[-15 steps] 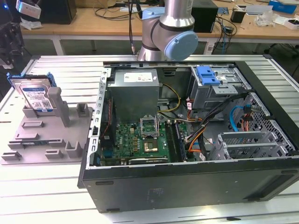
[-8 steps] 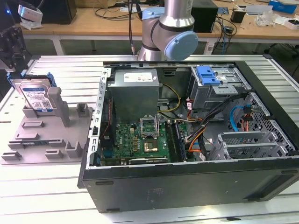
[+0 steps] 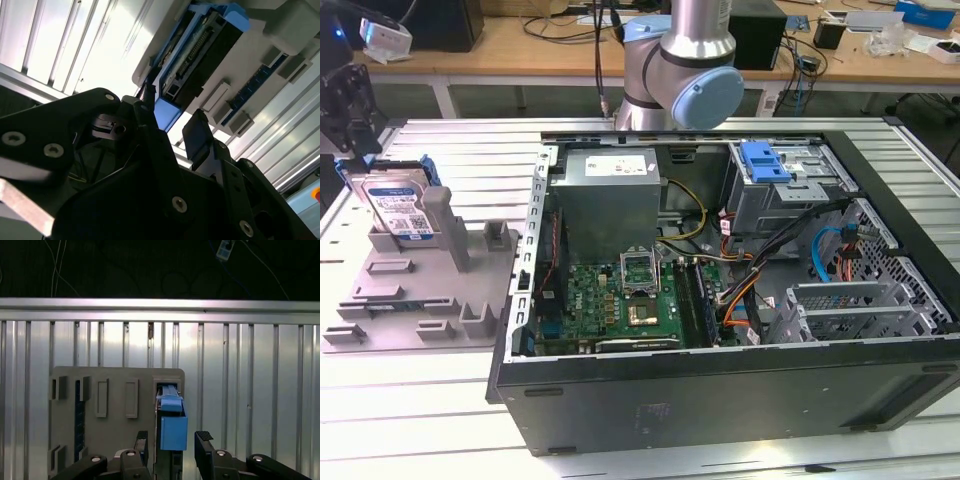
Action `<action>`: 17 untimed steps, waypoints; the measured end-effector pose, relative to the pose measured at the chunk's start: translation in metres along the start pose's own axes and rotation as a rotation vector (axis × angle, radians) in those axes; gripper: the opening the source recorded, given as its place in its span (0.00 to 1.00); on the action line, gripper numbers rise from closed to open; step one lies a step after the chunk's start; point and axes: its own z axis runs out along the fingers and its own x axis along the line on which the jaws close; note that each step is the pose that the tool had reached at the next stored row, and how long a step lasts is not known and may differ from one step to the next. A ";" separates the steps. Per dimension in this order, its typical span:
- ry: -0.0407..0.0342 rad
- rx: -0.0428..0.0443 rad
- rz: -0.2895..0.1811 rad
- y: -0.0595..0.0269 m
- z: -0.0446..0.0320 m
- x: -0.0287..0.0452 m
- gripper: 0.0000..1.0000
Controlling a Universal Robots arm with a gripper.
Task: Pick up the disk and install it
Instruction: 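Pick up the disk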
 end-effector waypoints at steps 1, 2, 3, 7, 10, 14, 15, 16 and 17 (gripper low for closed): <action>-0.0003 0.0001 0.000 0.0001 0.0006 0.0000 0.50; -0.0008 0.0001 0.000 0.0004 0.0017 0.0000 0.50; -0.0011 0.0001 0.000 0.0005 0.0024 -0.0001 0.50; -0.0030 0.0003 0.000 0.0007 0.0050 -0.0002 0.50; -0.0061 0.0006 0.000 0.0008 0.0069 -0.0002 0.50; -0.0122 0.0011 0.000 0.0013 0.0092 -0.0003 0.50; -0.0145 0.0014 0.000 0.0016 0.0098 -0.0003 0.50; -0.0167 0.0018 0.000 0.0018 0.0104 -0.0003 0.50; -0.0201 0.0022 0.000 0.0022 0.0110 -0.0004 0.50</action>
